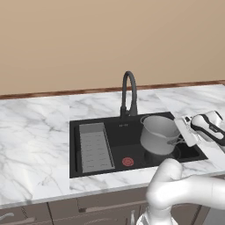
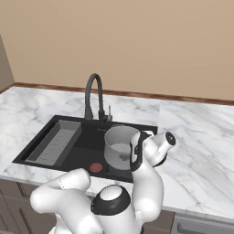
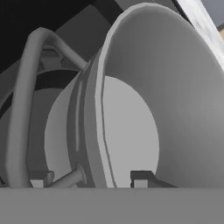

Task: Pick the pot and pot and place them in the sink. Then turn on the water.

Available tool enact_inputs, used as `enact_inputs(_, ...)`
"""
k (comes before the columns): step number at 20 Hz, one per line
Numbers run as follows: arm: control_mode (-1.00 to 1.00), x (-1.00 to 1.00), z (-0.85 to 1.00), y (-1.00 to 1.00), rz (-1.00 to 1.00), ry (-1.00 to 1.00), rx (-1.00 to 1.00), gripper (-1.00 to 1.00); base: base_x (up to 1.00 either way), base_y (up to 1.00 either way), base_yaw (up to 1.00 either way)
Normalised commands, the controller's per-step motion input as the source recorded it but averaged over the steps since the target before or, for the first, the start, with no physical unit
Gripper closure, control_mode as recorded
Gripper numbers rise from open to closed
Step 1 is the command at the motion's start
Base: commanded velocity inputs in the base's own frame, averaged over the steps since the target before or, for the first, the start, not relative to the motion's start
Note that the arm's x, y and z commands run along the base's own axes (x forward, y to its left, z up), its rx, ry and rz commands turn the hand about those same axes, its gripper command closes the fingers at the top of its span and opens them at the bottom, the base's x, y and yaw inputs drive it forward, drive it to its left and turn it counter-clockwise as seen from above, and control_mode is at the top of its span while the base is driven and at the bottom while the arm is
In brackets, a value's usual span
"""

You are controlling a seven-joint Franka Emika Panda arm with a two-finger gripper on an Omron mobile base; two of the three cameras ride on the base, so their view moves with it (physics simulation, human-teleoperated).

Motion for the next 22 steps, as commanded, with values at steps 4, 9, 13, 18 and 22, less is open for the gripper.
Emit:
enact_inputs(4, -1.0, 0.0, -0.23, 0.0, 0.0, 0.0, 0.0, -1.0, 0.0, 0.0, 0.0)
enact_inputs(9, -1.0, -0.09, -0.06, -0.02, 0.0, 0.0, 0.01, -1.0, 0.0, 0.0, 0.0)
enact_inputs(13, -1.0, -0.25, 0.0, -0.01, 0.0, 0.0, 0.01, -1.0, 0.0, 0.0, 0.0)
enact_inputs(18, -1.0, -0.42, 0.0, -0.01, 0.0, 0.0, 0.0, -1.0, 0.0, 0.0, 0.0)
enact_inputs(22, -1.0, -0.46, 0.0, -0.05, 0.0, 0.0, 0.0, -1.0, 0.0, 0.0, 0.0)
